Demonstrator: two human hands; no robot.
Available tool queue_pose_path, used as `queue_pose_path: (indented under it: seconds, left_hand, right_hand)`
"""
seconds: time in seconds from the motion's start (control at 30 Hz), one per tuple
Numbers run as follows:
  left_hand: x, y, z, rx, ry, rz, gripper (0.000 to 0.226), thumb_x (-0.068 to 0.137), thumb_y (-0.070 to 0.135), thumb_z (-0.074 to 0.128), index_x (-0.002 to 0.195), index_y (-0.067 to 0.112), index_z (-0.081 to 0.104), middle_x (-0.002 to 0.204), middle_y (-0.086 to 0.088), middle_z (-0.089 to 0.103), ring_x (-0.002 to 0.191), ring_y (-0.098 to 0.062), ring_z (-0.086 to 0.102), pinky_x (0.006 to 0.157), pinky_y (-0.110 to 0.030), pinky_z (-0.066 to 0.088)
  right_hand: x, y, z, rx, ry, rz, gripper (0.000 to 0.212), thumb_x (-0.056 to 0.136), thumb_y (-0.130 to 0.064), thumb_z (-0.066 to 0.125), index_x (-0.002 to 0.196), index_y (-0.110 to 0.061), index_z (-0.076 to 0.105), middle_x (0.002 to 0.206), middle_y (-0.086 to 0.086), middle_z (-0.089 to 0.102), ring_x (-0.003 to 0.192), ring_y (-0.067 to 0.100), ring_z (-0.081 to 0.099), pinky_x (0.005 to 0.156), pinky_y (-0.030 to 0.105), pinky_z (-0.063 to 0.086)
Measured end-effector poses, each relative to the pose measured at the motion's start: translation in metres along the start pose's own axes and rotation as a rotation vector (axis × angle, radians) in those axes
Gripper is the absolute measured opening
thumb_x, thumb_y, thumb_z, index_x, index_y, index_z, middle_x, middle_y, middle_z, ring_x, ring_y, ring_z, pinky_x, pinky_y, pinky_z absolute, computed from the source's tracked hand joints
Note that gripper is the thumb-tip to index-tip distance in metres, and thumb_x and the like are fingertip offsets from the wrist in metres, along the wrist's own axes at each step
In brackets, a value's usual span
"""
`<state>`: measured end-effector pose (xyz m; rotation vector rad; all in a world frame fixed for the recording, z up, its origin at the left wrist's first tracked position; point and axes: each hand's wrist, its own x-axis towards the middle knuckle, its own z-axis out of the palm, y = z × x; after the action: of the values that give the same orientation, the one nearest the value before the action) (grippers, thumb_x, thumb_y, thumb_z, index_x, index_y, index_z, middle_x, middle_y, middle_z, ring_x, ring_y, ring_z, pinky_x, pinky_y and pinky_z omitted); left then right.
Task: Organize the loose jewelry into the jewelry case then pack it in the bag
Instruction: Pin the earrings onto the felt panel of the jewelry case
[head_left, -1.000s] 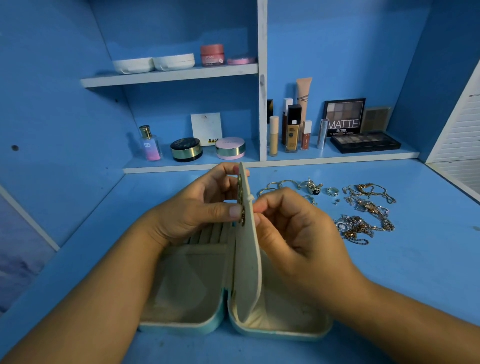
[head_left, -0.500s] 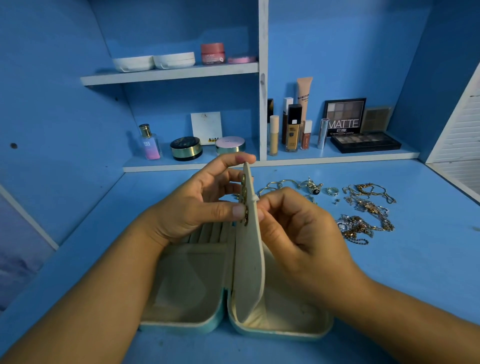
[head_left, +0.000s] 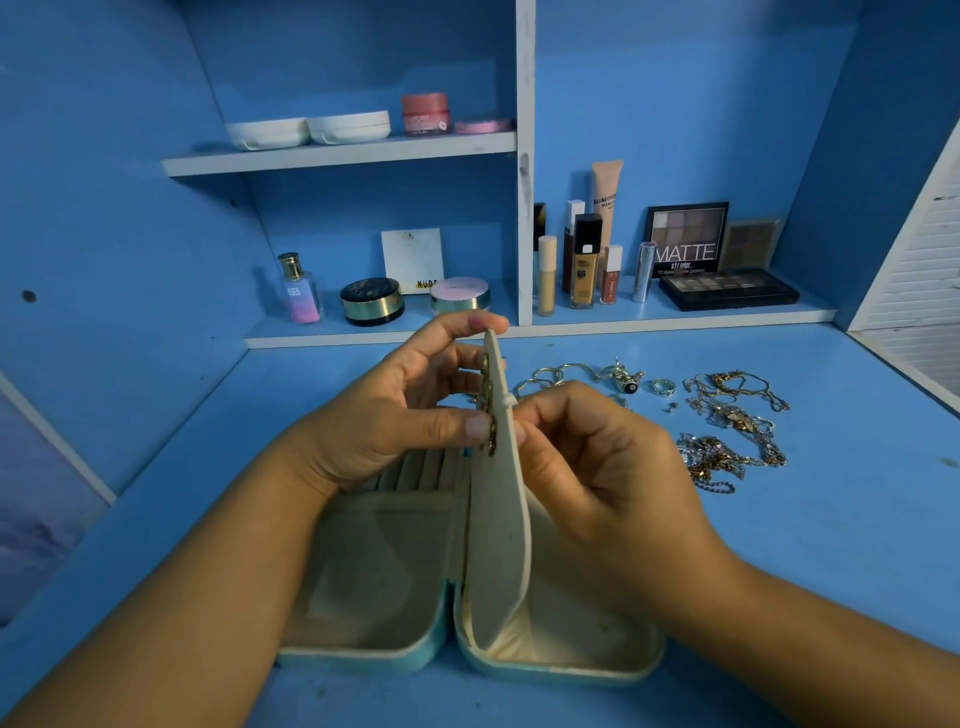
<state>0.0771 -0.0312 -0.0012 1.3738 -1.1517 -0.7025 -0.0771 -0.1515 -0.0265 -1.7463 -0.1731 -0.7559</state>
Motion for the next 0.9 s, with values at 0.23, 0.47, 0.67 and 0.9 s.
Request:
queue_pose_path:
  seconds: [0.23, 0.47, 0.67, 0.9]
  left_hand:
    - [0.002, -0.002, 0.0, 0.016, 0.01, -0.006, 0.072, 0.054, 0.051, 0.09, 0.119, 0.049, 0.058, 0.105, 0.011, 0.062, 0.105, -0.01, 0.058, 0.091, -0.031, 0.048]
    - [0.001, 0.0, 0.008, 0.085, 0.024, -0.008, 0.072, 0.061, 0.042, 0.086, 0.126, 0.046, 0.056, 0.115, -0.004, 0.056, 0.113, -0.021, 0.056, 0.092, -0.038, 0.053]
    - [0.003, -0.001, 0.01, 0.386, 0.207, -0.089, 0.054, 0.073, 0.058, 0.072, 0.124, 0.051, 0.054, 0.113, 0.017, 0.06, 0.113, -0.006, 0.056, 0.096, -0.034, 0.049]
    - [0.0, -0.012, 0.002, 0.771, 0.303, -0.265, 0.026, 0.091, 0.035, 0.063, 0.117, 0.036, 0.057, 0.109, 0.013, 0.058, 0.1, 0.0, 0.053, 0.082, -0.012, 0.042]
  right_hand:
    - [0.001, 0.0, -0.001, 0.015, -0.019, 0.027, 0.007, 0.088, -0.018, 0.06, 0.089, -0.012, 0.064, 0.075, -0.003, 0.065, 0.065, 0.006, 0.059, 0.061, 0.02, 0.047]
    - [0.013, -0.01, -0.018, 0.315, -0.023, 0.234, 0.018, 0.083, -0.02, 0.054, 0.092, -0.005, 0.056, 0.071, 0.006, 0.063, 0.064, 0.017, 0.062, 0.059, 0.024, 0.051]
    - [0.034, -0.015, -0.058, 0.039, -0.211, 0.511, 0.041, 0.081, -0.039, 0.068, 0.119, -0.03, 0.055, 0.102, 0.016, 0.068, 0.095, 0.033, 0.065, 0.086, 0.042, 0.053]
    - [0.039, 0.001, -0.072, -0.366, -0.314, 0.577, 0.025, 0.085, -0.023, 0.067, 0.11, -0.028, 0.061, 0.086, -0.007, 0.064, 0.065, 0.0, 0.061, 0.06, 0.017, 0.049]
